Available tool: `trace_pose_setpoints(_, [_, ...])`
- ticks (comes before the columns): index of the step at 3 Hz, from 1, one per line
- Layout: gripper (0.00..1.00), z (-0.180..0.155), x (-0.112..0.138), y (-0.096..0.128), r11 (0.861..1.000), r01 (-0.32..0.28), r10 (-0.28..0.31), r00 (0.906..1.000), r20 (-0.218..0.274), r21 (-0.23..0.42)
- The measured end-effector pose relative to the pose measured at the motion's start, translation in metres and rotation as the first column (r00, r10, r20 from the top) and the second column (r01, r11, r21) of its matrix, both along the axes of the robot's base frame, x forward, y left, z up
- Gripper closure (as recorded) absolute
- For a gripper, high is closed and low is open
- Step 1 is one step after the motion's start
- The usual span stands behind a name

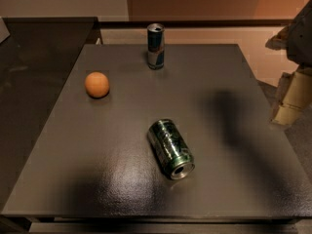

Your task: Place green can upright

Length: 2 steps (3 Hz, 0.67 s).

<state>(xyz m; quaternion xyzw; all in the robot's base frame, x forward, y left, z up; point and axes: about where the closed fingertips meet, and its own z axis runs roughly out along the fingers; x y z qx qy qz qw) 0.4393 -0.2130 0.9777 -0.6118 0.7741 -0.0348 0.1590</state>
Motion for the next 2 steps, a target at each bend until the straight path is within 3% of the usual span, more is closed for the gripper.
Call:
trace_pose_setpoints(1, [0.0, 0.0, 0.003, 0.015, 0.995, -0.093, 0.094, 0.9956, 0.001, -0.034])
trace_pose_setpoints(2, [0.0, -0.006, 0.009, 0.04, 0.966, -0.247, 0.248, 0.9688, 0.0, -0.081])
